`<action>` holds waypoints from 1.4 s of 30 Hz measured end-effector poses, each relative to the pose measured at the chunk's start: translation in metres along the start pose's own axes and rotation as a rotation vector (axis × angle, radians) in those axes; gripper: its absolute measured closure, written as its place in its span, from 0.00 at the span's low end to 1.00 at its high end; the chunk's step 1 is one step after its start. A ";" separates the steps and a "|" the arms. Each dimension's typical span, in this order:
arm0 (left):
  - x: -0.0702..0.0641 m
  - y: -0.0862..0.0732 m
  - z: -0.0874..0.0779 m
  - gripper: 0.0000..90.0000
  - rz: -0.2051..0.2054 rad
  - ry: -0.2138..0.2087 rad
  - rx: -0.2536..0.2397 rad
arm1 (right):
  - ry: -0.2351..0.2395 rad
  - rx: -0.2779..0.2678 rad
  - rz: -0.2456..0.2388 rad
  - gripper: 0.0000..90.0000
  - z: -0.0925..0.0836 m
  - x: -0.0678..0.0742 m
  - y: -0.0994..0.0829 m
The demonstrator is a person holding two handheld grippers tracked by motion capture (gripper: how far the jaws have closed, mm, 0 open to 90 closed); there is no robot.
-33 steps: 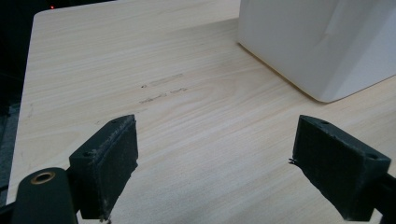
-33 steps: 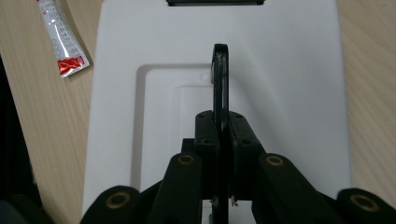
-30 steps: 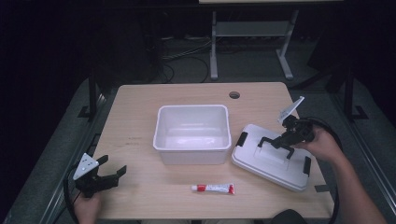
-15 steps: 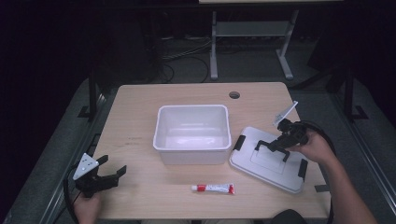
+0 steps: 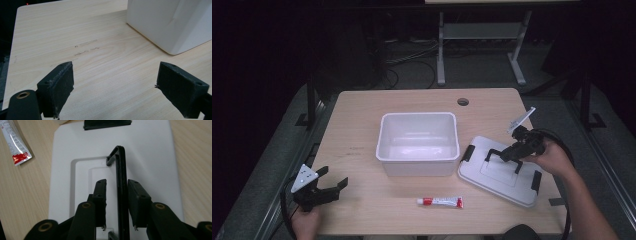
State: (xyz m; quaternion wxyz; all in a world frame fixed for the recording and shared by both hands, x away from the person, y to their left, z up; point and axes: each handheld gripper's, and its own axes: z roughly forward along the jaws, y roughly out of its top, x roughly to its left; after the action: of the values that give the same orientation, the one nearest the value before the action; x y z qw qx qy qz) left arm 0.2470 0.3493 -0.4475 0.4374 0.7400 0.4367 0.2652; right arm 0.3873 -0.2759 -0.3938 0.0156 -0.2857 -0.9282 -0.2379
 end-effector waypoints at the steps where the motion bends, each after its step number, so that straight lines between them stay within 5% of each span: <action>1: 0.000 0.000 0.000 0.15 -0.001 0.000 0.000 | -0.008 -0.006 0.000 0.75 -0.003 0.000 0.000; 18: -0.001 0.000 -0.001 0.15 -0.004 -0.001 -0.005 | -0.034 -0.033 -0.084 0.74 -0.024 0.028 0.007; 32: -0.001 0.000 -0.001 0.15 -0.003 -0.001 -0.009 | 0.006 -0.047 -0.210 0.70 -0.007 0.075 0.011; 42: -0.001 0.000 -0.002 0.15 -0.001 0.000 -0.008 | 0.035 -0.031 -0.256 0.67 0.010 0.098 0.015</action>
State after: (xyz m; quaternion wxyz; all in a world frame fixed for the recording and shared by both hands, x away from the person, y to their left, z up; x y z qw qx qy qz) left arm 0.2455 0.3493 -0.4465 0.4406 0.7379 0.4362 0.2667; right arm 0.3148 -0.2098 -0.3797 -0.0030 -0.1609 -0.9529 -0.2572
